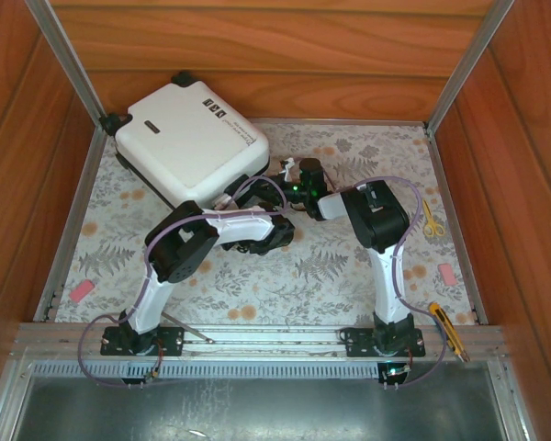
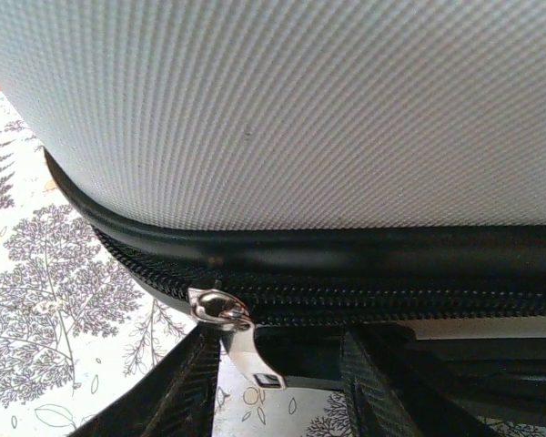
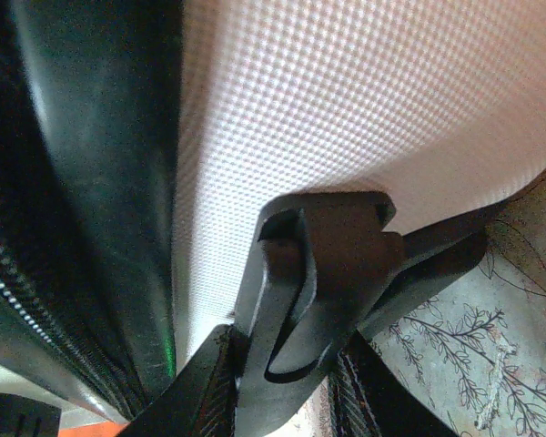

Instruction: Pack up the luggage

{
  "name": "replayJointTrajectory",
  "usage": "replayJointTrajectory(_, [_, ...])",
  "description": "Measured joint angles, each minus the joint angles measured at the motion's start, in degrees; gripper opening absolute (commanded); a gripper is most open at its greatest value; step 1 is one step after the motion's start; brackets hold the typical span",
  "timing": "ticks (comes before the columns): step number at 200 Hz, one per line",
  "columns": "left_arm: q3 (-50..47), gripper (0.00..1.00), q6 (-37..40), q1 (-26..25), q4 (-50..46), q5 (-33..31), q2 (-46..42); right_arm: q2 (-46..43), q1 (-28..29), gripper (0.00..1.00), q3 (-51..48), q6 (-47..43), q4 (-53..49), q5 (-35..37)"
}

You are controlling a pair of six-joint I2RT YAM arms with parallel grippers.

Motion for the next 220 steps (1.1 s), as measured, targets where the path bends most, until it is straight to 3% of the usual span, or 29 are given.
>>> replayJointTrajectory(115, [0.9, 0.38, 0.0, 0.9, -0.2, 1.4, 0.3, -0.5, 0.0, 0.0, -0.2, -1.3, -0.9, -0.1])
replayJointTrajectory(128, [0.9, 0.32, -0.1, 1.2, -0.1, 1.8, 0.3, -0.7, 0.2, 0.0, -0.4, -1.4, -1.1, -0.2])
replayJointTrajectory(165, [1.0, 0.0, -0.9, 2.3, -0.8, 3.2, 0.3, -0.8, 1.0, 0.0, -0.5, -1.9, -1.2, 0.1])
replayJointTrajectory(220, [0.9, 0.0, 1.4, 2.8, -1.2, 6.8, 0.5, -0.8, 1.0, 0.0, -0.5, -2.4, -1.3, 0.0])
